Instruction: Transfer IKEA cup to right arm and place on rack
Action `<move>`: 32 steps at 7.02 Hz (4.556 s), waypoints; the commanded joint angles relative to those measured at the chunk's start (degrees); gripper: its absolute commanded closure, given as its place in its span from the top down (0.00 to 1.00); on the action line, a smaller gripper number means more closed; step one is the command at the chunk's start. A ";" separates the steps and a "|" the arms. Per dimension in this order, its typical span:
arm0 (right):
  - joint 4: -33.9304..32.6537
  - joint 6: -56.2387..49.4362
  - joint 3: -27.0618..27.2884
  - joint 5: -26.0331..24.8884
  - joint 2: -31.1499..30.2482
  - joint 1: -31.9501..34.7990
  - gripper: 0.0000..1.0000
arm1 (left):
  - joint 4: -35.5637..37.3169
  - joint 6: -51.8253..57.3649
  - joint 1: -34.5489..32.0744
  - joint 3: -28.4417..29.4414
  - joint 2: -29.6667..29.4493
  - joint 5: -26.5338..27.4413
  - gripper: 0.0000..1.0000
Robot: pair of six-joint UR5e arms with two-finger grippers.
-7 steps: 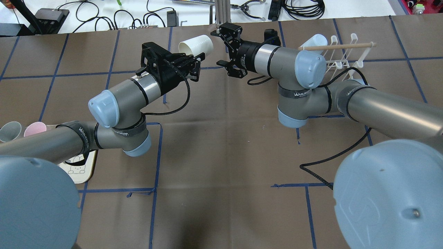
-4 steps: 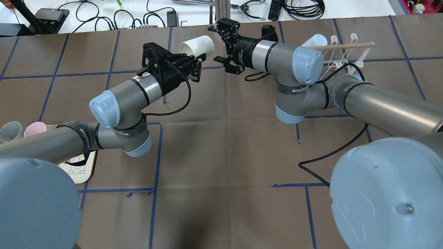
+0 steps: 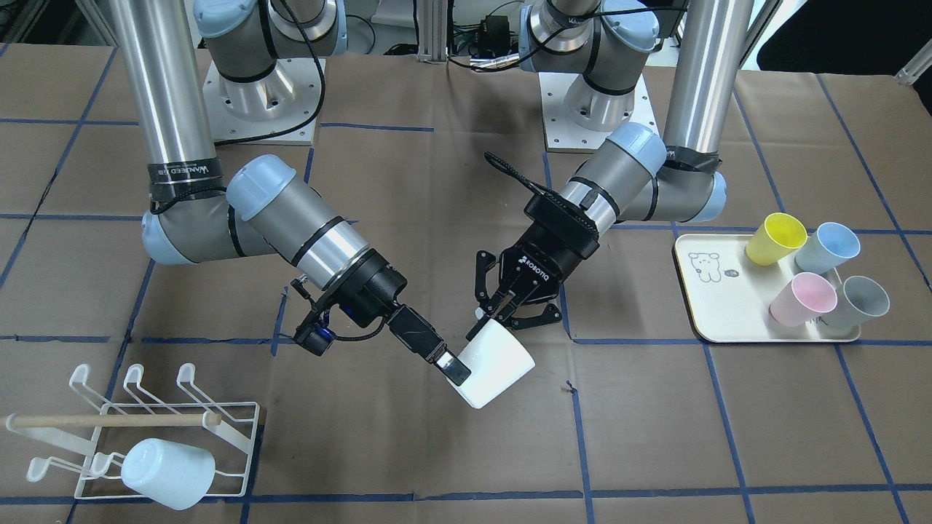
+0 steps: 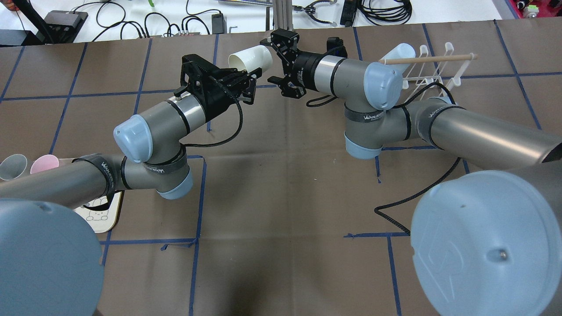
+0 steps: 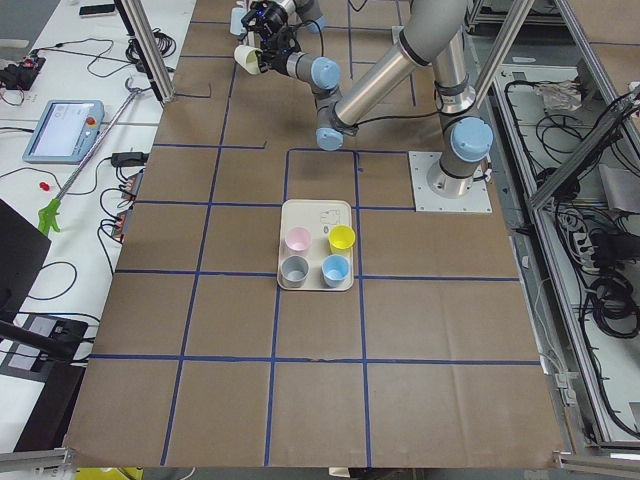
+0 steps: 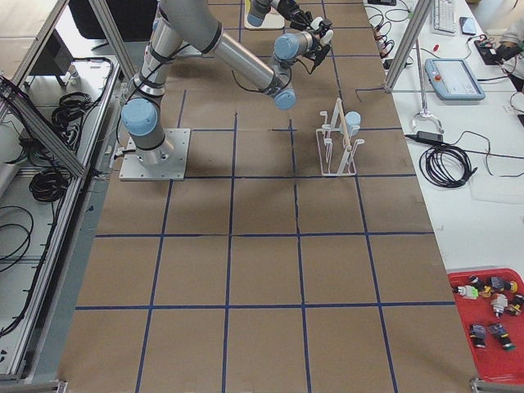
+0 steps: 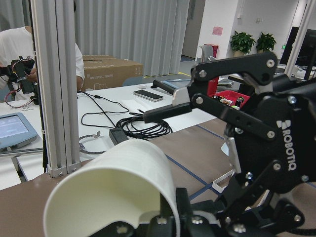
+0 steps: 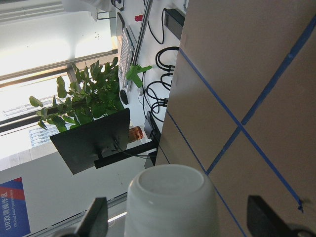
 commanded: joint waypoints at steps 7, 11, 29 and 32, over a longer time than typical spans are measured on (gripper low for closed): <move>0.08 1.70 -3.73 -0.17 3.12 1.59 0.99 | 0.09 -0.07 -0.15 0.00 -0.09 0.09 0.00; 0.08 1.61 -3.55 -0.26 3.12 1.59 0.89 | 0.09 -0.07 -0.24 0.00 -0.09 0.09 0.01; -1.50 -37.70 -5.23 -9.99 -1.80 -11.14 0.17 | -25.05 0.11 16.03 1.64 5.96 4.53 0.99; -2.03 -64.75 -3.91 -9.93 -4.08 -17.90 0.17 | -60.16 0.11 8.75 13.58 11.76 24.01 0.99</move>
